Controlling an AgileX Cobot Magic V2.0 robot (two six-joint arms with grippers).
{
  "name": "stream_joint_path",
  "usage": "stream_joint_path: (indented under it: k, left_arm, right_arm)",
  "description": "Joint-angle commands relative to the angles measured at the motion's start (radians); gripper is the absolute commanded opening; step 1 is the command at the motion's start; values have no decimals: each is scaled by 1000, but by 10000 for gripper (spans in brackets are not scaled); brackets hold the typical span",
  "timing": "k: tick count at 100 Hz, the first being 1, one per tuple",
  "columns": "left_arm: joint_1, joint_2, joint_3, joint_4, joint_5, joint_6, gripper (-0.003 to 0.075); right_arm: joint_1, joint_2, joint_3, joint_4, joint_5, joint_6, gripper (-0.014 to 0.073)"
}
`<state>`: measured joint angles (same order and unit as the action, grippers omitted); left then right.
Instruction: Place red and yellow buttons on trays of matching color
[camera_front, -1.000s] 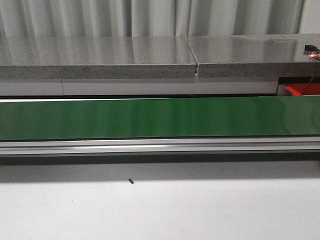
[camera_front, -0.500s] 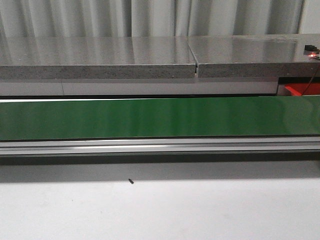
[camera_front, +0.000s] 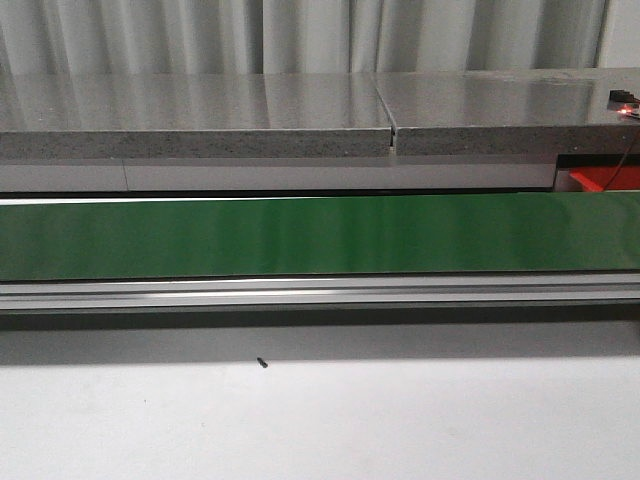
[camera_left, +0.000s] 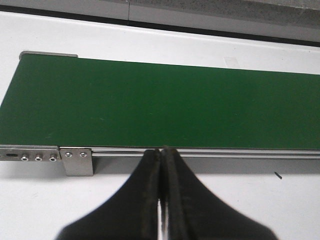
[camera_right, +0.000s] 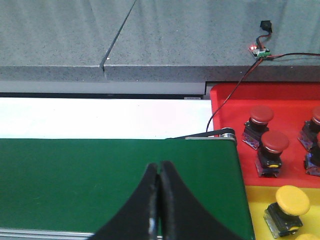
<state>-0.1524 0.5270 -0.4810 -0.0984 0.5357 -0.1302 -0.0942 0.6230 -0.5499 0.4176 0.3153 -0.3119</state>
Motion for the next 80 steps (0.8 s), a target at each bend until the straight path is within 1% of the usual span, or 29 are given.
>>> stream_joint_path:
  k: [1, 36, 54, 58, 62, 74, 80]
  left_arm:
    - [-6, 0, -28, -5, -78, -10, -20]
    - [-6, 0, -28, -5, -78, -10, -20]
    - [-6, 0, -28, -5, -78, -10, -20]
    - [-6, 0, -28, -5, -78, -10, -20]
    - [-6, 0, -28, -5, -78, -10, -20]
    - [-6, 0, -28, -5, -78, -10, -20]
    - [-6, 0, -28, -5, -78, -10, -20]
  right_arm:
    - [1, -47, 1, 17, -69, -10, -91]
    - [1, -272, 127, 26, -57, -10, -91]
    - [1, -336, 194, 28, -74, -8, -91]
    - [1, -351, 210, -3, -78, 11, -91]
    - [2, -364, 224, -64, -78, 46, -91]
    - [8, -419, 276, -250, -91, 255, -91]
    - [12, -456, 309, -330, -134, 321, -91]
